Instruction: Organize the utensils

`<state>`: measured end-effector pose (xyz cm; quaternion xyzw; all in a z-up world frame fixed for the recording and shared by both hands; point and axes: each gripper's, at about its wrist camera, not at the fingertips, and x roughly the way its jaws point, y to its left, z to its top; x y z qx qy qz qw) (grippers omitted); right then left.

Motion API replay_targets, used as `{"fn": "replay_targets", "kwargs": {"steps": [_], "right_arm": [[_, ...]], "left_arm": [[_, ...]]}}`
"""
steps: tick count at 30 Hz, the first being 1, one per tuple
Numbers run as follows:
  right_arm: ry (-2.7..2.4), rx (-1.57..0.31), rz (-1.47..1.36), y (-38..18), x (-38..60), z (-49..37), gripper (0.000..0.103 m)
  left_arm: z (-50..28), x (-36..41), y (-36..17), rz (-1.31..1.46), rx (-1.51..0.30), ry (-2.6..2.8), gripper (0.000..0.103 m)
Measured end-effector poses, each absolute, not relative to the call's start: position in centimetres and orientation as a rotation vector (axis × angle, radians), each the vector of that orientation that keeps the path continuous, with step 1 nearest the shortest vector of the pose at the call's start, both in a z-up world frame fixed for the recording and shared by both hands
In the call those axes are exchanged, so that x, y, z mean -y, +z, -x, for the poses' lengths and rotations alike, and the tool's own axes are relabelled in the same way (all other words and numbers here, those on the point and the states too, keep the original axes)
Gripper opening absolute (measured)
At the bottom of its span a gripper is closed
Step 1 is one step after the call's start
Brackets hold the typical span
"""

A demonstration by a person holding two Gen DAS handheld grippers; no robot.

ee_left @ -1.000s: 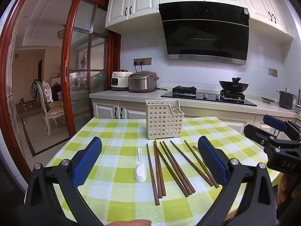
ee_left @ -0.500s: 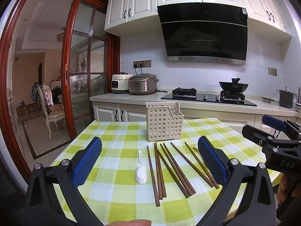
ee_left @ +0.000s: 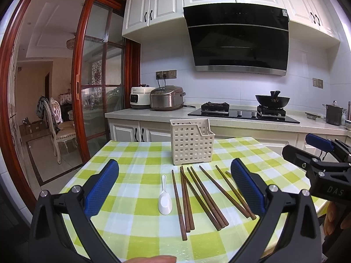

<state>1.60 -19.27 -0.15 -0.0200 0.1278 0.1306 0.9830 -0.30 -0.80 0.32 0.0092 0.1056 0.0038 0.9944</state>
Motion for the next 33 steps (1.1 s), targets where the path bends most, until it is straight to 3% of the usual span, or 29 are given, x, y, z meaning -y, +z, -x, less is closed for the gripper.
{"fn": "replay_targets", "kwargs": {"steps": [33], "right_arm": [[0.265,-0.261,0.036,-0.36,19.26,-1.58,0.085]], "left_arm": [[0.47,0.68,0.04,-0.021,-0.215,0.006,0.099]]}}
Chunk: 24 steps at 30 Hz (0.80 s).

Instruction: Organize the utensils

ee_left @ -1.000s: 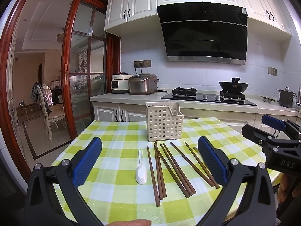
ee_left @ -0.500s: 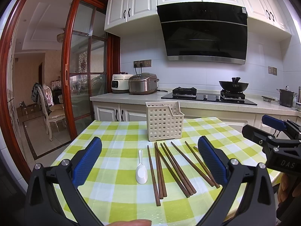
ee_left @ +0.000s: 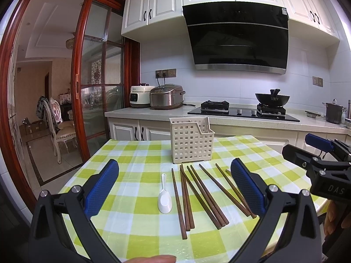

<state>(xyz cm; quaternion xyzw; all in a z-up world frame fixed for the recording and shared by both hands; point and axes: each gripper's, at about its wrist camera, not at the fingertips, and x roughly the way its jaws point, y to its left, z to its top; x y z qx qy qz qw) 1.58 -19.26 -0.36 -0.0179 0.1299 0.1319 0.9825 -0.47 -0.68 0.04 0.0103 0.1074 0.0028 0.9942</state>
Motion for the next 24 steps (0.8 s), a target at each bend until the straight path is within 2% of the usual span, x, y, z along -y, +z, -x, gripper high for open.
{"fn": "replay_targets", "kwargs": {"steps": [16,24], "right_arm": [[0.269,-0.324,0.008,-2.1,18.6,-1.8,0.085],[0.236,-0.420,-0.023,-3.4,19.5,-4.5,0.085]], "left_arm": [[-0.7,0.3,-1.3,-0.007,-0.285,0.004,0.099],[-3.3,-0.9,-2.8,0.006,-0.391,-0.007,0.099]]}}
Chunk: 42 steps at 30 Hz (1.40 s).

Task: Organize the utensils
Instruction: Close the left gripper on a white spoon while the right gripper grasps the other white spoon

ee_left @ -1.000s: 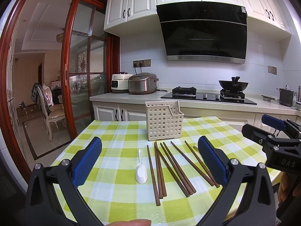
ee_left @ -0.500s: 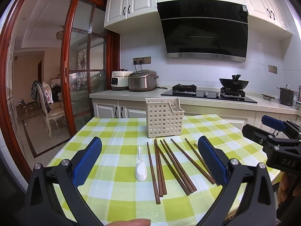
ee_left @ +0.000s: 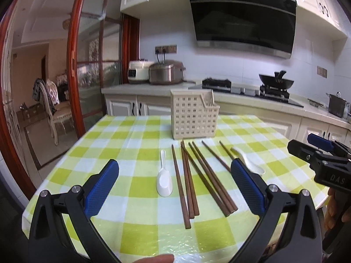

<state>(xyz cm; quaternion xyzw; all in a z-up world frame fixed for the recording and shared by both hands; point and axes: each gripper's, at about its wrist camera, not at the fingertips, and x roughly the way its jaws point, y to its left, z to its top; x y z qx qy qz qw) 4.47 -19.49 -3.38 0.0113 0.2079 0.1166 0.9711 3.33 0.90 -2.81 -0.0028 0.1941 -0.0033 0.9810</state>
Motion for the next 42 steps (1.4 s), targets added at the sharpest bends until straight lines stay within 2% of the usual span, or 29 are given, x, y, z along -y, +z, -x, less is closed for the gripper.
{"fn": "replay_targets", "kwargs": {"steps": [16,21,24,27,30,35,38,42], "right_arm": [[0.236,-0.761,0.003,-6.7,19.8,-17.5,0.085],[0.230,-0.843,0.019,-8.1,18.7,-21.0,0.075],[0.213,-0.886,0.045,-8.8,18.2,-22.7,0.057],[0.212,-0.925,0.069,-9.5,18.0,-23.8,0.045],[0.217,-0.942,0.078,-9.8,18.1,-24.5,0.039],[0.232,-0.960,0.094,-10.1,17.5,-25.1,0.030],[0.242,-0.972,0.107,-10.4,17.1,-25.5,0.028],[0.250,-0.978,0.122,-10.7,16.7,-26.0,0.024]], "left_arm": [[-16.6,-5.2,-6.8,0.041,-0.782,0.028,0.098],[-20.2,-5.6,-8.1,0.027,-0.883,0.006,0.098],[-22.1,-5.4,-9.0,-0.013,-0.922,-0.011,0.098],[-23.4,-5.3,-9.7,-0.037,-0.939,-0.013,0.095],[-24.4,-5.4,-10.0,-0.030,-0.951,-0.019,0.087],[-25.4,-5.6,-10.3,-0.033,-0.964,-0.028,0.078],[-25.6,-5.4,-10.3,-0.048,-0.964,-0.029,0.076],[-26.0,-5.3,-10.4,-0.041,-0.979,-0.045,0.064]]}}
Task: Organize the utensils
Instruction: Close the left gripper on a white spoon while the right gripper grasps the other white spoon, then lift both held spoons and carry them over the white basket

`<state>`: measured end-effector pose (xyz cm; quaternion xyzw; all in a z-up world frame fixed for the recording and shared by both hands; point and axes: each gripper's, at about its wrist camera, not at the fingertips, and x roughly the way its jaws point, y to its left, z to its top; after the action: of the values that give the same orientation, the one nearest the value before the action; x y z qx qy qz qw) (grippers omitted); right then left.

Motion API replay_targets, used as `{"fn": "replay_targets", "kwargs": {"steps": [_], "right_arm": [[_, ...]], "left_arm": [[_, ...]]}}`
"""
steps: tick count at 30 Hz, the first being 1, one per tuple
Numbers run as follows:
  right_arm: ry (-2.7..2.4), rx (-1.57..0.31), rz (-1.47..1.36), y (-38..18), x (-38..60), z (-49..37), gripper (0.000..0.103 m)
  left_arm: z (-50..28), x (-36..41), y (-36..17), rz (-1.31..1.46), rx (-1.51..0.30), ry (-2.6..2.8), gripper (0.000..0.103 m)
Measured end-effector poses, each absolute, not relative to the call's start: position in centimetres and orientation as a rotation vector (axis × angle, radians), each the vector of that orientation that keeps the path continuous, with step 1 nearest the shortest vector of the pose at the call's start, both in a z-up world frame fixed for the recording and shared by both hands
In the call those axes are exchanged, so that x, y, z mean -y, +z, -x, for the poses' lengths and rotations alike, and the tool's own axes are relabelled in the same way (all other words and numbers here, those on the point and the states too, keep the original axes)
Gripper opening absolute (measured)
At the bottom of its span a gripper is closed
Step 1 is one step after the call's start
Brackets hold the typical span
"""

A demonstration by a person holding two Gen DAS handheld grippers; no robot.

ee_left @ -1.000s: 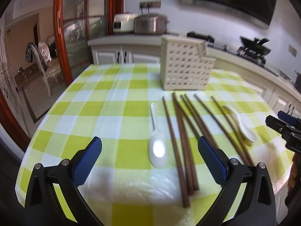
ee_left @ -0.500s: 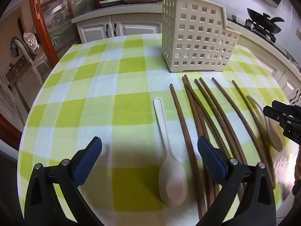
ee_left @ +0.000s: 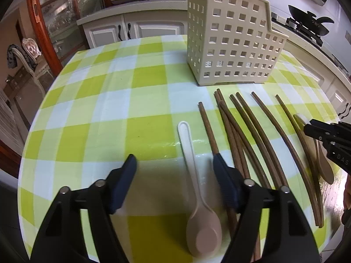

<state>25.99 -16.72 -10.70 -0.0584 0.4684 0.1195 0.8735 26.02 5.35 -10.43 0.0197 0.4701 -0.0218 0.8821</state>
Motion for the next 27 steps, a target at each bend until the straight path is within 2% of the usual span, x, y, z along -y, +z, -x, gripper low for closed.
{"fn": "replay_targets", "kwargs": {"steps": [3,6,10,20,27], "right_arm": [[0.251,-0.981,0.119,-10.9,16.6,-26.3,0.024],[0.252,-0.983,0.116,-11.0,16.6,-26.5,0.024],[0.253,-0.984,0.119,-11.1,16.6,-26.8,0.024],[0.259,-0.986,0.132,-11.3,16.5,-27.3,0.021],[0.259,-0.979,0.131,-11.3,16.6,-27.3,0.018]], "left_arm": [[-26.6,-5.4,-10.7,-0.034,-0.992,-0.049,0.050],[-26.8,-5.4,-10.7,-0.025,-0.998,-0.054,0.042],[-27.2,-4.9,-10.8,-0.039,-1.008,-0.056,0.037],[-27.6,-3.6,-10.9,-0.075,-1.009,-0.056,0.013],[-27.3,-3.5,-10.8,-0.059,-1.012,-0.080,0.011]]}}
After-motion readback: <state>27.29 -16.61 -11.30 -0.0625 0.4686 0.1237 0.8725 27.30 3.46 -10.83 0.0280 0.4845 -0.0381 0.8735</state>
